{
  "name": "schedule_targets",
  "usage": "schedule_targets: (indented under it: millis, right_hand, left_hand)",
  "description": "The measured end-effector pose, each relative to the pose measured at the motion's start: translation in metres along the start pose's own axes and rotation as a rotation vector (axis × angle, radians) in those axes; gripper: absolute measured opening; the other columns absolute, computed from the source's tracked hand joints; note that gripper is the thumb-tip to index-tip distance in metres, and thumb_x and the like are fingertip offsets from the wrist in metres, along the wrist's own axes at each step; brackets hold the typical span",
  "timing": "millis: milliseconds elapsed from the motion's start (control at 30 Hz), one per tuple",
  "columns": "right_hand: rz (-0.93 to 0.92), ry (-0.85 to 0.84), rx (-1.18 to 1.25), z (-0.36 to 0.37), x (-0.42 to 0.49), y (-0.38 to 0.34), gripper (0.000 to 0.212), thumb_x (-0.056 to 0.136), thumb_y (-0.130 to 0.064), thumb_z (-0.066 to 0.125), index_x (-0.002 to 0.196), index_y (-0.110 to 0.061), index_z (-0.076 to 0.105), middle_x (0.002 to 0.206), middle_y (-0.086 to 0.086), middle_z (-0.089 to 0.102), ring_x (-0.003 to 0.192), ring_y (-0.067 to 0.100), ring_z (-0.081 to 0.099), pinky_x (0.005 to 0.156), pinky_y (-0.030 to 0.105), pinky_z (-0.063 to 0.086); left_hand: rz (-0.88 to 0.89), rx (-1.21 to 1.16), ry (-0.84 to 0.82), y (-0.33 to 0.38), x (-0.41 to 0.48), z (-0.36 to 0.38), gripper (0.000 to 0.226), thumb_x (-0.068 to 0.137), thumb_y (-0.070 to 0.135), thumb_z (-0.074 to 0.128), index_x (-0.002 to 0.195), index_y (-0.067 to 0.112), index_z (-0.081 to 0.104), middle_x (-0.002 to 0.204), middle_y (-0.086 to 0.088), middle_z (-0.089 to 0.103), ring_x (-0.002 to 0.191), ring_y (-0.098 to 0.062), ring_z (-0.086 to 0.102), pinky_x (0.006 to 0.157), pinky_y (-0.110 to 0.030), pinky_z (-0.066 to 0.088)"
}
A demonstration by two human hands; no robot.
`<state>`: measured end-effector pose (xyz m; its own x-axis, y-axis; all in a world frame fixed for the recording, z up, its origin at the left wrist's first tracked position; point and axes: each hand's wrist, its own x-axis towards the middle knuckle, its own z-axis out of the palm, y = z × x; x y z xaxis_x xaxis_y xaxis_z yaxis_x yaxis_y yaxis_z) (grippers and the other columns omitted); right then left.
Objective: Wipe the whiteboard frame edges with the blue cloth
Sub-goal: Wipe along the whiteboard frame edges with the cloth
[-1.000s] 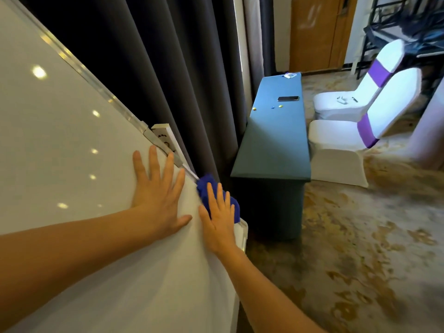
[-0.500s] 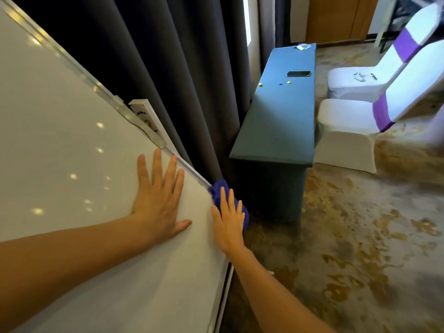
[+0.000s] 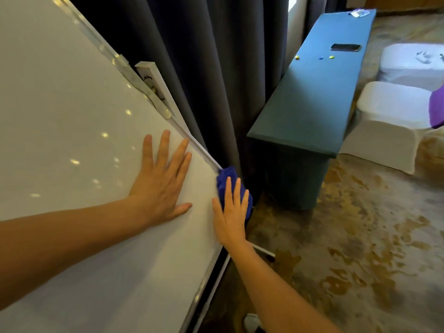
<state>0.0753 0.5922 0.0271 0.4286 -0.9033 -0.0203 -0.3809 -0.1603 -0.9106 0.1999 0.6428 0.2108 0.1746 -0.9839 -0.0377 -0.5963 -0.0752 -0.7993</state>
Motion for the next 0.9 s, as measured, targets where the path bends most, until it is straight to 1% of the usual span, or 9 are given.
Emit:
schedule_targets:
  millis: [133, 200, 267, 300, 400, 467, 667, 800, 900]
  right_hand:
    - [0.188, 0.025, 0.205, 0.005, -0.009, -0.002, 0.061, 0.1, -0.052, 0.032, 0.151, -0.046, -0.001, 0.163, -0.009, -0.012, 0.149, 0.025, -0.013, 0.119, 0.042, -0.001]
    - [0.275, -0.001, 0.276, 0.008, -0.023, 0.002, 0.059, 0.103, -0.042, 0.033, 0.155, -0.032, 0.008, 0.164, -0.004, -0.01, 0.15, 0.022, -0.003, 0.119, 0.028, 0.003]
    - [0.251, -0.035, 0.296, 0.014, -0.044, 0.005, 0.058, 0.104, -0.038, 0.029, 0.156, -0.017, 0.011, 0.165, 0.002, -0.005, 0.15, 0.016, -0.003, 0.11, 0.01, -0.008]
    - [0.256, -0.028, 0.326, 0.018, -0.054, 0.006, 0.058, 0.104, -0.037, 0.029, 0.156, -0.016, 0.01, 0.165, 0.003, -0.001, 0.149, 0.015, 0.001, 0.11, 0.01, -0.005]
    - [0.466, 0.041, 0.646, 0.027, -0.084, -0.005, 0.058, 0.103, -0.03, 0.038, 0.155, -0.031, 0.012, 0.162, -0.003, 0.017, 0.14, 0.019, 0.028, 0.109, 0.03, 0.027]
    - [0.504, 0.037, 0.748, 0.035, -0.109, -0.012, 0.06, 0.101, -0.026, 0.042, 0.154, -0.035, 0.015, 0.158, -0.003, 0.025, 0.135, 0.021, 0.037, 0.11, 0.043, 0.036]
    - [0.494, -0.063, 0.718, 0.065, -0.216, -0.021, 0.07, 0.09, -0.034, 0.044, 0.154, -0.036, 0.014, 0.158, -0.001, 0.025, 0.133, 0.025, 0.039, 0.108, 0.051, 0.038]
    - [0.517, -0.104, 0.639, 0.099, -0.301, -0.027, 0.072, 0.097, -0.026, 0.044, 0.154, -0.038, 0.001, 0.163, -0.004, 0.005, 0.138, 0.026, 0.032, 0.098, 0.037, 0.035]
    - [0.517, -0.197, 0.575, 0.128, -0.372, -0.04, 0.078, 0.097, -0.035, 0.048, 0.151, -0.041, -0.008, 0.163, -0.004, -0.015, 0.146, 0.028, 0.02, 0.108, 0.042, 0.031]
  left_hand:
    - [0.02, -0.018, -0.023, 0.016, -0.024, 0.001, 0.111, 0.075, 0.084, 0.014, 0.151, 0.009, -0.015, 0.155, -0.027, -0.028, 0.135, -0.061, -0.028, 0.107, -0.077, -0.006]
    - [0.039, -0.018, -0.045, 0.021, -0.039, 0.0, 0.109, 0.077, 0.083, 0.016, 0.151, 0.01, -0.015, 0.155, -0.026, -0.028, 0.135, -0.061, -0.028, 0.106, -0.078, -0.007]
    - [0.047, -0.017, -0.057, 0.023, -0.055, 0.003, 0.108, 0.078, 0.082, 0.017, 0.151, 0.01, -0.015, 0.156, -0.026, -0.028, 0.135, -0.061, -0.029, 0.106, -0.078, -0.008]
    - [0.051, -0.012, -0.057, 0.022, -0.064, 0.004, 0.107, 0.079, 0.081, 0.018, 0.151, 0.01, -0.015, 0.156, -0.026, -0.028, 0.135, -0.06, -0.029, 0.106, -0.078, -0.009]
    - [0.055, -0.027, -0.052, 0.018, -0.092, 0.009, 0.102, 0.082, 0.078, 0.017, 0.151, 0.01, -0.017, 0.156, -0.026, -0.027, 0.136, -0.058, -0.029, 0.107, -0.077, -0.009]
    - [0.051, -0.027, -0.044, 0.015, -0.115, 0.011, 0.101, 0.083, 0.077, 0.016, 0.151, 0.01, -0.017, 0.156, -0.025, -0.027, 0.137, -0.057, -0.029, 0.107, -0.076, -0.008]
    - [0.01, -0.014, -0.051, 0.016, -0.225, 0.024, 0.097, 0.083, 0.076, 0.014, 0.152, 0.014, -0.015, 0.158, -0.023, -0.025, 0.139, -0.056, -0.026, 0.108, -0.076, -0.006]
    - [0.031, 0.0, -0.066, 0.03, -0.321, 0.039, 0.096, 0.084, 0.076, 0.014, 0.152, 0.015, -0.016, 0.158, -0.022, -0.025, 0.137, -0.058, -0.027, 0.108, -0.076, -0.007]
    - [0.034, 0.006, -0.092, 0.043, -0.387, 0.049, 0.094, 0.085, 0.074, 0.016, 0.151, 0.015, -0.017, 0.158, -0.022, -0.025, 0.138, -0.056, -0.028, 0.109, -0.075, -0.011]
